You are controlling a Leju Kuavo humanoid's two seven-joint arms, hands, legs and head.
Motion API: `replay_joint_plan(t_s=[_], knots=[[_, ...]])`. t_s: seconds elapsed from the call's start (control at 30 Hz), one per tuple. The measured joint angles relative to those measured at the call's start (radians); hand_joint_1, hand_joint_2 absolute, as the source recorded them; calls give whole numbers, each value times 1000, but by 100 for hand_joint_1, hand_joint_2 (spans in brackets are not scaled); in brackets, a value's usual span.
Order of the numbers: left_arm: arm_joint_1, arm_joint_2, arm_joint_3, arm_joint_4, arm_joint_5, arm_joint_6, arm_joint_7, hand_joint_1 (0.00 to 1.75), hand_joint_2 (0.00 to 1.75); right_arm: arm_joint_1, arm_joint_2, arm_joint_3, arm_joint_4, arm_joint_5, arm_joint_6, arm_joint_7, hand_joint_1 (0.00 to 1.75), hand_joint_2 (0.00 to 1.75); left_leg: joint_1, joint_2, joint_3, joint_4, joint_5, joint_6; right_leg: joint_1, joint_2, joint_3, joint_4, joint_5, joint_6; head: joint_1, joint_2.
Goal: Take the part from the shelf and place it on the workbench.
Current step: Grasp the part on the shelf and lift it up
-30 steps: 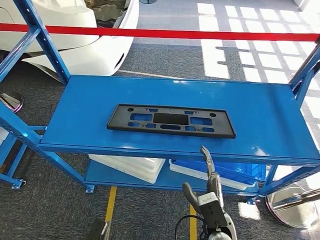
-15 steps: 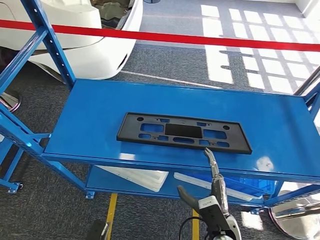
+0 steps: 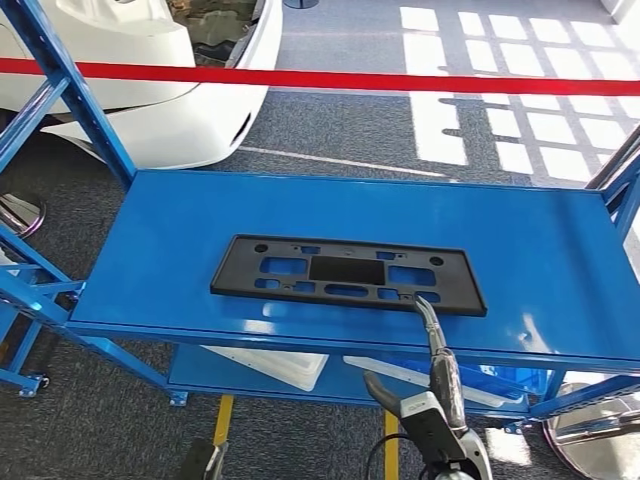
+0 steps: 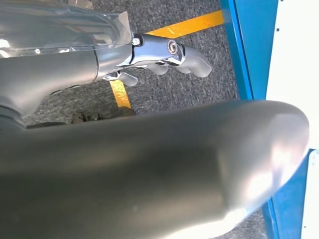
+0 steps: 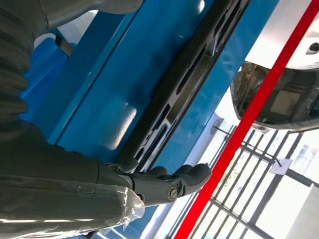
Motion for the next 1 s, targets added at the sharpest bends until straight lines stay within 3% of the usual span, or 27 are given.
replay_joint_plan(t_s=[0.3,0.43,1.0], knots=[[0,0,0,0,-10,41,12,0,0,6,-23,-14,-5,53,-5,18,0,175,2,0,3,-8,3,-17,3,-1,0,2,0,-7,0,0],[0,0,1,0,-13,48,21,0,0,12,-44,-22,-9,99,-19,44,0,175,0,0,4,-8,3,-18,2,-1,1,2,1,-8,1,0],[0,0,10,0,-51,92,54,0,0,80,-277,-76,-67,483,-22,205,0,175,-6,0,5,-7,2,-17,-5,-2,3,1,1,-6,1,0]])
